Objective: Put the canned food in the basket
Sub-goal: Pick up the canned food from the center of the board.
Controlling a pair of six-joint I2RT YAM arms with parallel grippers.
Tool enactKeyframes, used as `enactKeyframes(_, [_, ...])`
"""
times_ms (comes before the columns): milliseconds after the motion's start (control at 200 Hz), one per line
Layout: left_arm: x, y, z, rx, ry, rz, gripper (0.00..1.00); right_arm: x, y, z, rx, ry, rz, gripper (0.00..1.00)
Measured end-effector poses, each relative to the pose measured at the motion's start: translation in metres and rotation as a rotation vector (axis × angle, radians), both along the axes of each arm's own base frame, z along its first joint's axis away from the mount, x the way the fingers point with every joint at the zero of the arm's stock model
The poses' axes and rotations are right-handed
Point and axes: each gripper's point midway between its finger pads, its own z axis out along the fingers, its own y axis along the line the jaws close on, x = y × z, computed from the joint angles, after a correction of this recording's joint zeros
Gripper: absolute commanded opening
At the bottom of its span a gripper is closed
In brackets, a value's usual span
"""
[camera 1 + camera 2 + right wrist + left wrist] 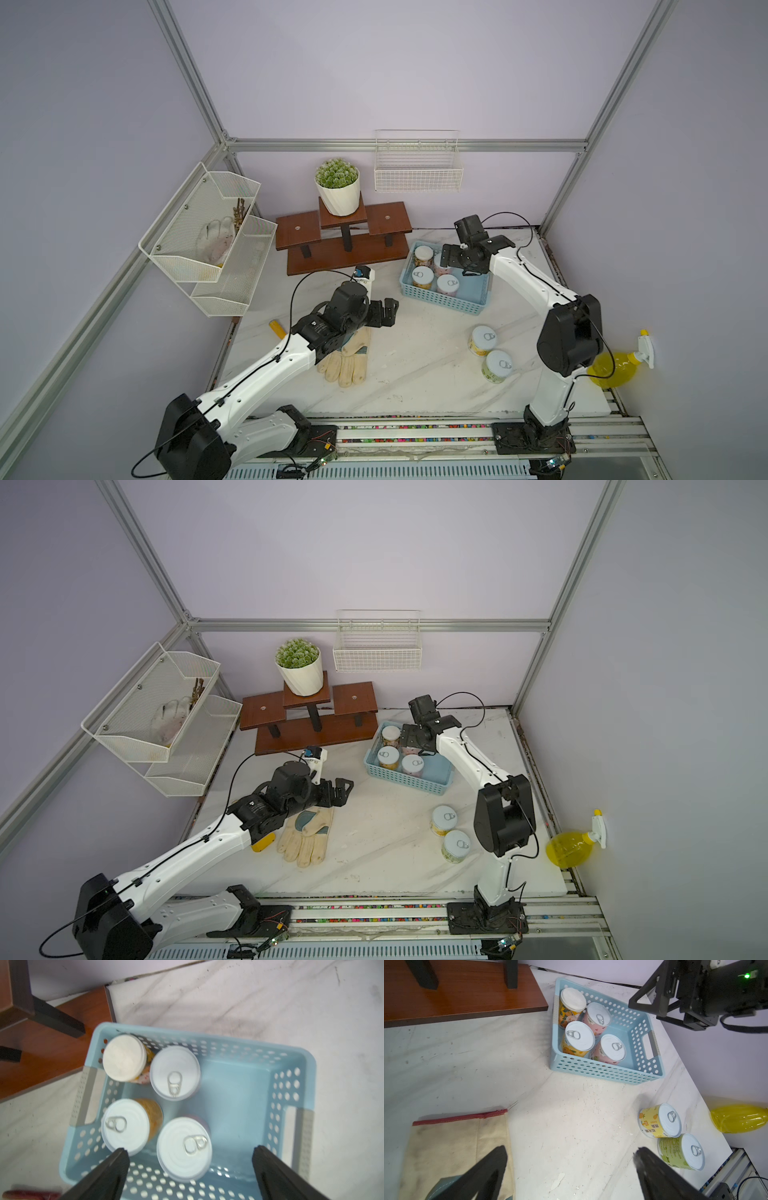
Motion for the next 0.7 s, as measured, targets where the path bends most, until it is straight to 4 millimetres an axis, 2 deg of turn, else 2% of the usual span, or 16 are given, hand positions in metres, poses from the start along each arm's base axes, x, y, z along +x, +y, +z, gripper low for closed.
enactKeyframes(130, [0.006,-0.034,-0.01,0.047,0.011,-0.082,1.0,-0.05,-0.019,-0.008,0.005,0.034,-0.033,0.99])
enactKeyframes(285, [0.009,-0.072,-0.026,0.063,0.033,-0.172,1.0,-0.11,-0.044,-0.032,0.007,0.09,-0.093,0.99])
enactKeyframes(395, [0.007,-0.095,-0.037,0.035,0.052,-0.23,1.0,-0.146,-0.058,-0.046,0.022,0.116,-0.137,0.99])
enactKeyframes(525, [0.006,-0.106,-0.037,-0.041,0.064,-0.255,1.0,-0.173,-0.068,-0.059,0.036,0.148,-0.169,0.99])
enactKeyframes(700, [0.014,-0.11,-0.026,-0.194,0.078,-0.26,1.0,-0.191,-0.066,-0.085,0.048,0.232,-0.153,0.99])
